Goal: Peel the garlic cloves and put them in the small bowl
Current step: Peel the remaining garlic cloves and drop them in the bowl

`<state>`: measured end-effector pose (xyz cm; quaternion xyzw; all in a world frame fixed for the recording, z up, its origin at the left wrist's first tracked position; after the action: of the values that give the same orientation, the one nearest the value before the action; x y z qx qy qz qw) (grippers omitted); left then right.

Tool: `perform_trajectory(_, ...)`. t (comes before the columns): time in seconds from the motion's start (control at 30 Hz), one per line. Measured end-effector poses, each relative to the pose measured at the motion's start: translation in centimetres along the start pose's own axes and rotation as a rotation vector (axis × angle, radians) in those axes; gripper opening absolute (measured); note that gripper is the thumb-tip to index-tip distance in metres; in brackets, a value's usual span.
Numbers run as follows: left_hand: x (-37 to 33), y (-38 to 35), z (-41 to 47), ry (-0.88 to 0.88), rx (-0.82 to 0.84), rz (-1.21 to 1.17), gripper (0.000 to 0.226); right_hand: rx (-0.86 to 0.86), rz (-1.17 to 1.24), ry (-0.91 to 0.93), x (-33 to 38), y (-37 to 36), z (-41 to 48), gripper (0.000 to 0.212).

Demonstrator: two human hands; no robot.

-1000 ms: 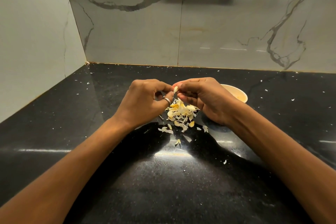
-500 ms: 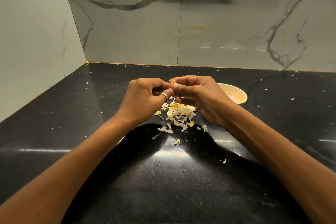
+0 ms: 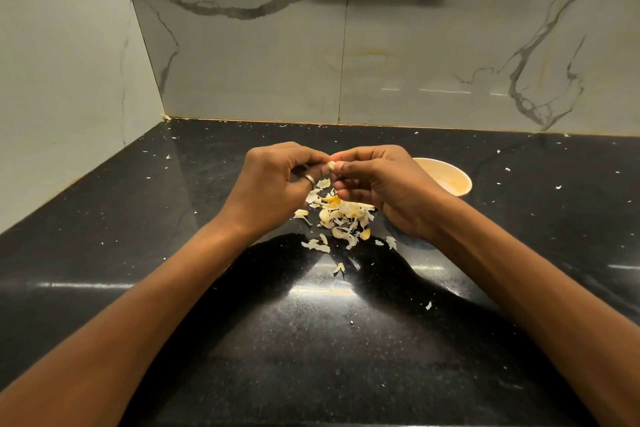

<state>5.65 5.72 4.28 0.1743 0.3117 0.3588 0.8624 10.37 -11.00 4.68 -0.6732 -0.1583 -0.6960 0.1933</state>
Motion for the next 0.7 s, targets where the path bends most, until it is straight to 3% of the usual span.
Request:
perform_trajectory(0.23,0.09,0.08,-0.1,-0.103,-0.012,0.154,0.011,-0.006,-0.025,0.03,-0.21,-0.02,0.29,0.01)
perform_trajectory(0.5,0.12,-0.06,0.0,-0.074,0.009,0.093,0.012,0.004,-0.151,0.081,-0.64,0.43,0.51,0.017)
perform_trajectory(0.7,-0.05,-0.23,-0.21,-0.023,0.081,0.03,0.013,0.006,0.01,0.018,-0.8,0.14,0.54,0.011)
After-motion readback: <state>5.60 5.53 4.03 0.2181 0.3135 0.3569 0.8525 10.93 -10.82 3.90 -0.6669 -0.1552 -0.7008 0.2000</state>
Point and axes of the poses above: each hand's wrist, its own z-axis towards the middle knuckle, its own y-axis out of the back of the hand, x = y × z, the point moved 3 cm from there along z, towards the middle knuckle, and after that the axes turned 1 degree about z, right-handed, at the moved point
